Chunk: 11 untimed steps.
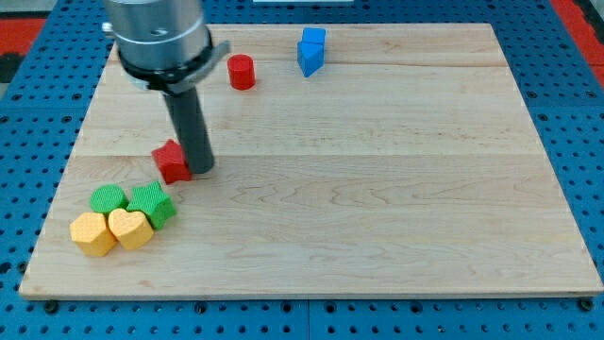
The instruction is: Move the red star to the group of blocks
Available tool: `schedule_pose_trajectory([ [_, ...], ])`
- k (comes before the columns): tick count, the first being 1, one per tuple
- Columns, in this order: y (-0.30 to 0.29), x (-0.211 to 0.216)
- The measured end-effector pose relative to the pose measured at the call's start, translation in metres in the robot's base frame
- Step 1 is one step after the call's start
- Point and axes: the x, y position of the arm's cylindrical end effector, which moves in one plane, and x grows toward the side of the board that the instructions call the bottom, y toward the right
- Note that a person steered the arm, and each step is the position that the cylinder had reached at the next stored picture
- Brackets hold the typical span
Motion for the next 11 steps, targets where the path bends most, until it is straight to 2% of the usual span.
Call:
schedule_pose_trajectory([
  [2, 0.026, -0.033],
  [4, -0.014, -0.019],
  [5, -0.010, -0.031],
  [7, -0.041, -0.033],
  [9, -0.033, 0.004],
  [11, -0.032, 0.022],
])
